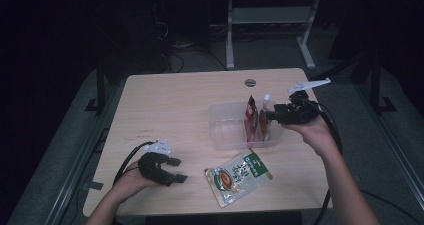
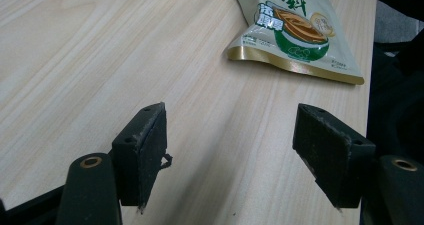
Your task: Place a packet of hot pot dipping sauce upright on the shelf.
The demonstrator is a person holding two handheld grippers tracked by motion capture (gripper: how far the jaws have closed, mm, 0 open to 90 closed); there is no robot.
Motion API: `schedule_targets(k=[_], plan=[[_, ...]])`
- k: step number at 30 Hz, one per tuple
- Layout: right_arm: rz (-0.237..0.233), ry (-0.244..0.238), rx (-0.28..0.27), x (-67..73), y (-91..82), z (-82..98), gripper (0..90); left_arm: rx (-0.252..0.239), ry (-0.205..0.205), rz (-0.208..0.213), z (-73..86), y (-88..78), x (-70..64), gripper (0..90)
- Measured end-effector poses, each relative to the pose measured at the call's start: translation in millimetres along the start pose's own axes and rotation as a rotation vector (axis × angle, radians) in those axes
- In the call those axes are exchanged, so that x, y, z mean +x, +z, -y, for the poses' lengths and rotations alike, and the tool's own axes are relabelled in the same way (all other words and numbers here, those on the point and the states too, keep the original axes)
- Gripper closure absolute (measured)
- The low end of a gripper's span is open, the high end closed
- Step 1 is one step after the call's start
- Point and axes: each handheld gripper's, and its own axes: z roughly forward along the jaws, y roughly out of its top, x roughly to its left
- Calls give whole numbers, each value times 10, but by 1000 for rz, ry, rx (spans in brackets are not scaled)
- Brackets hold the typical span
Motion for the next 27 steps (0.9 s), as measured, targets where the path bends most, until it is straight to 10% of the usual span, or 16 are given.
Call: schedule_targets(k=[10, 27], plan=[[9, -148, -43, 87, -230, 381, 314, 4, 14, -5, -1, 10, -9, 294], [-34, -185, 18, 184, -235, 1051, 309, 24, 65, -3, -59, 68, -130, 326]])
